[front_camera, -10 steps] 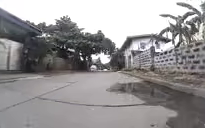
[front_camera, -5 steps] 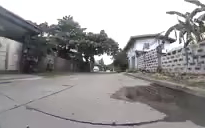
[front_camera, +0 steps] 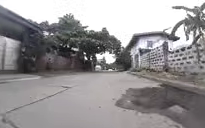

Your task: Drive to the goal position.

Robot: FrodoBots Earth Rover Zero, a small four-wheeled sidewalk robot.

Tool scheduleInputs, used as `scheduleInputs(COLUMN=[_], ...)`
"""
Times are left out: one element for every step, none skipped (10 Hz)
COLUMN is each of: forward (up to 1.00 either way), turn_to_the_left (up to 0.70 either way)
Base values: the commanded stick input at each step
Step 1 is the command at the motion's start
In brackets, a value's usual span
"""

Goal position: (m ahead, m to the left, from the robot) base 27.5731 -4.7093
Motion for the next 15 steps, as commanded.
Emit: scheduleInputs(forward=[1.00,1.00,1.00,1.00,1.00,1.00,1.00,1.00,1.00,1.00,1.00,1.00,1.00,1.00,1.00], turn_to_the_left=[0.00,0.00,-0.11,-0.40,-0.40,-0.36,-0.12,0.00,0.00,0.00,0.00,-0.01,-0.13,-0.40,-0.40])
